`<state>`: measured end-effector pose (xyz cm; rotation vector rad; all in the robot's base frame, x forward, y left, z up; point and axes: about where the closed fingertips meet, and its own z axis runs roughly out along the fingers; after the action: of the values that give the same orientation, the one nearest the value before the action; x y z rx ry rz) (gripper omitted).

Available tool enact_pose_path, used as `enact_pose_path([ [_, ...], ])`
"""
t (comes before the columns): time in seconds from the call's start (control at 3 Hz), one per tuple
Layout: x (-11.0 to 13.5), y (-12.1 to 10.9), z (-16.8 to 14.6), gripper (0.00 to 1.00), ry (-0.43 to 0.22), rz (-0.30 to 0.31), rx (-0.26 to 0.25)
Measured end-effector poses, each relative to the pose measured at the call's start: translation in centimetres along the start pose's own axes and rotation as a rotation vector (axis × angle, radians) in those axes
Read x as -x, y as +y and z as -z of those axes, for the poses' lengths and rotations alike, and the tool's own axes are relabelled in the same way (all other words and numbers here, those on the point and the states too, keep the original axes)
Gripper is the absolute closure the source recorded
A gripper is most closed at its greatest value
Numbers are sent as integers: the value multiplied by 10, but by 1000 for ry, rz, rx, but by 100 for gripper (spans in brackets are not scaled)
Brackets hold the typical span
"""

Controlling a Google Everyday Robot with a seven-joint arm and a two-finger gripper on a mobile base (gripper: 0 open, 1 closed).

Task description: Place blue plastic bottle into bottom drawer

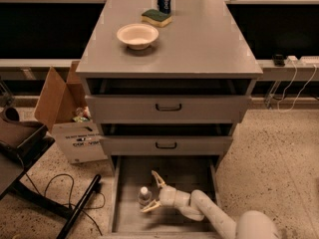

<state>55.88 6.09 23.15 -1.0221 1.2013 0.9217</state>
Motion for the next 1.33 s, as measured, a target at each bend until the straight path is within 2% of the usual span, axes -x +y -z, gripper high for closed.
enact_pose_path([
  [0.33, 30, -29, 55, 0, 160, 126, -42],
  [0.67, 65, -57, 124, 0, 373, 209, -94],
  [1.0, 98, -67, 165, 0, 559, 224, -131],
  [1.33, 136, -71, 185, 0, 713, 202, -184],
])
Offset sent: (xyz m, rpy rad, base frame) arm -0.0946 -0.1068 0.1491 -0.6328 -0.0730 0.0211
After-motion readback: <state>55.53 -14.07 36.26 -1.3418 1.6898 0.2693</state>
